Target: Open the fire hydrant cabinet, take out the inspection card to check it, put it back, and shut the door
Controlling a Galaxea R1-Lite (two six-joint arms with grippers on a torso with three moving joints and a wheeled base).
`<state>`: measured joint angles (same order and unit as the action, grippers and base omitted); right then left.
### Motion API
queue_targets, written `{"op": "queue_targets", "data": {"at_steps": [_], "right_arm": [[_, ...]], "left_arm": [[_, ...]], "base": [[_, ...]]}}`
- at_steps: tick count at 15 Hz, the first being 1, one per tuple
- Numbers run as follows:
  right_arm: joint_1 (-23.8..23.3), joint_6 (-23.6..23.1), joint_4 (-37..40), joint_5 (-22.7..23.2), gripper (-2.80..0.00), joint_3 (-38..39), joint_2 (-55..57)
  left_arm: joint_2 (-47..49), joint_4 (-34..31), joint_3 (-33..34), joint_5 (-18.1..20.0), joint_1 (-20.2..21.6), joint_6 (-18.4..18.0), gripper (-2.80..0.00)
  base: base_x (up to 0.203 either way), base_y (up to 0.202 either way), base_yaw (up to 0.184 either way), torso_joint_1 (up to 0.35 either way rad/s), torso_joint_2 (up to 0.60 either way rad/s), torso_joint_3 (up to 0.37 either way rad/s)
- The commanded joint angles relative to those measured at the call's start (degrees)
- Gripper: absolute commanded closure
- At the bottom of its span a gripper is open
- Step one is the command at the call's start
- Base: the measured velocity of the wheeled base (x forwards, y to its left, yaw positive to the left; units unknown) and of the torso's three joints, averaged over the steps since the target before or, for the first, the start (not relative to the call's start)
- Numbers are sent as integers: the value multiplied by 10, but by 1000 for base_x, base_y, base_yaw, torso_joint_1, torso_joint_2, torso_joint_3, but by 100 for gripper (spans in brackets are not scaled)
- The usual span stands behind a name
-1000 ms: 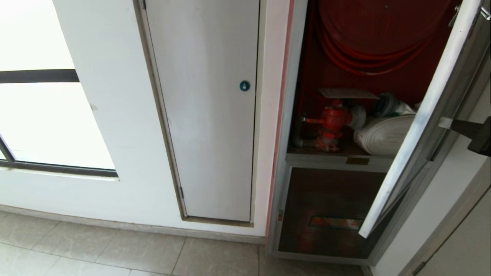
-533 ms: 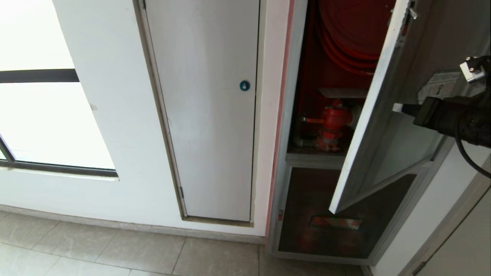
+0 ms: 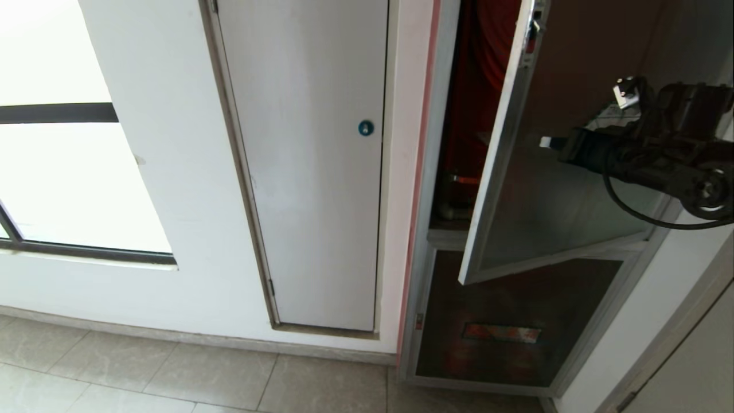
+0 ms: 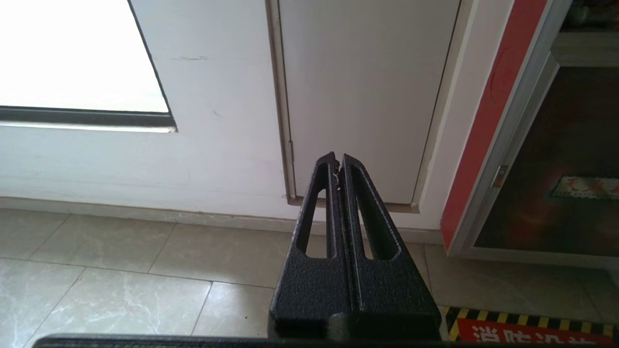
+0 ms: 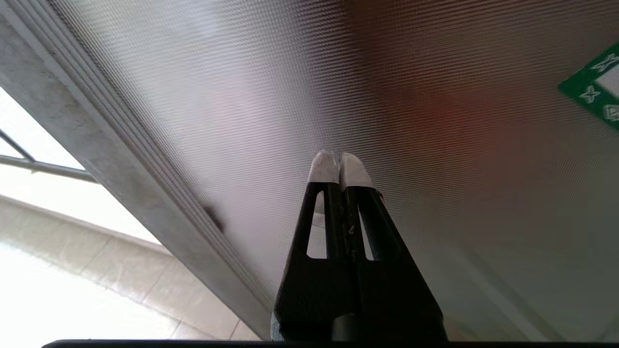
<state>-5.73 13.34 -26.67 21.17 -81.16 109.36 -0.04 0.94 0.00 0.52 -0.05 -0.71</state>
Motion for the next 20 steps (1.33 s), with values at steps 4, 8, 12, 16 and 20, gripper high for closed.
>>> {"op": "queue_targets", "data": {"at_steps": [4,8,12,16,20], "right_arm": [[4,0,0,-5,0,-91,104],[7,1,1,-7,0,-117,120],[14,1,1,-6,0,-57,64],[26,-1,-2,-5,0,92,-53],[44,-1,-2,-2,0,223,-192]], "left_arm": [[0,0,4,0,0,0,0],[0,0,4,0,0,0,0],[0,0,4,0,0,0,0],[0,0,4,0,0,0,0],[0,0,4,0,0,0,0]], "base": [[0,0,0,0,0,0],[0,0,0,0,0,0],[0,0,0,0,0,0],[0,0,0,0,0,0],[0,0,0,0,0,0]]}}
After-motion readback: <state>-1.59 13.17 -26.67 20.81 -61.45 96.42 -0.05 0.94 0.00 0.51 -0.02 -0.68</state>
